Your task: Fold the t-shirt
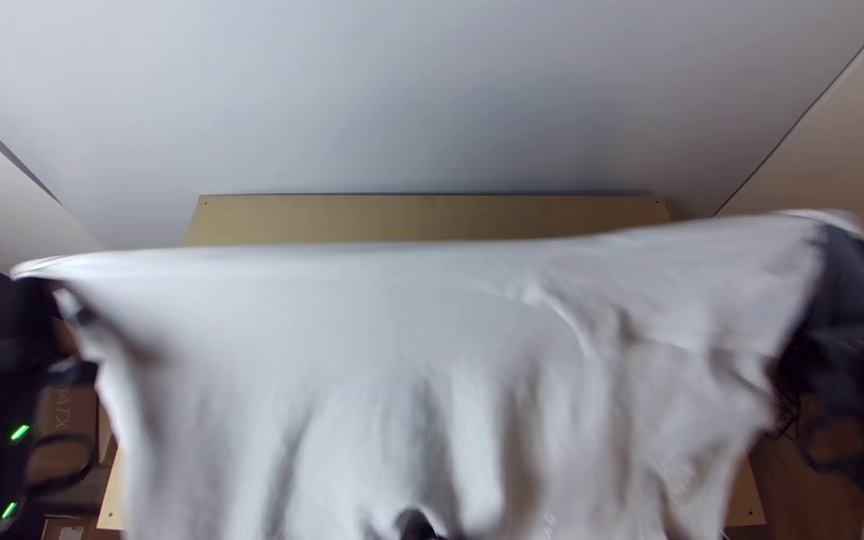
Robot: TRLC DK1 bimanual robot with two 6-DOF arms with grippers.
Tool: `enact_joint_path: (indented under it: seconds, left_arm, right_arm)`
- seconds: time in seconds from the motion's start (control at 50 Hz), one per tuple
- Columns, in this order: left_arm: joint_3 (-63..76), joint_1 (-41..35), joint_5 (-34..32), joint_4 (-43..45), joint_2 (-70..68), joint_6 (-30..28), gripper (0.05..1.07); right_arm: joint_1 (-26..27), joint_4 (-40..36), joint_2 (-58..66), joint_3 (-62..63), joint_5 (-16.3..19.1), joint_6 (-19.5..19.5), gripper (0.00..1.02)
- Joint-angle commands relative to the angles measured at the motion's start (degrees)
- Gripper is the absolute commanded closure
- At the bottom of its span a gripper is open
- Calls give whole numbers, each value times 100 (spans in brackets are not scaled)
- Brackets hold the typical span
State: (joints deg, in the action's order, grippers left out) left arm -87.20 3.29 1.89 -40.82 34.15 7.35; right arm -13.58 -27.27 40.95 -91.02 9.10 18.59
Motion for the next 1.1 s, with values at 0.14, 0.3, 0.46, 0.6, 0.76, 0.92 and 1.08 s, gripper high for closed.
enact_joint_path:
  seconds: [0.14, 0.3, 0.46, 0.6, 0.76, 0.92, 1.08]
  left_arm:
    - [3358, -74, -549, 1041, 4, 346, 105]
    - [4492, -136, -787, 1920, 927, 346, 105]
    - [4791, -127, -831, 2966, 2263, 170, 105]
    - [4211, 207, -980, 3554, 3651, 152, 105]
    - [3130, 251, -1077, 3748, 5101, 187, 105]
    - [1812, 251, -1112, 3607, 6341, 381, 105]
    - [212, 207, -1138, 2904, 7571, 460, 105]
  right_arm:
    - [-180, 1435, -632, 3934, -260, 470, 100]
    - [-285, 2604, -113, 5534, -216, 699, 100]
    - [-127, 3869, 1328, 5771, -137, 699, 100]
    - [198, 4309, 2743, 5077, 13, 699, 100]
    - [453, 4397, 4334, 3952, 92, 672, 100]
    - [708, 4300, 5679, 2546, 329, 690, 100]
    - [919, 3518, 6927, 885, 346, 637, 100]
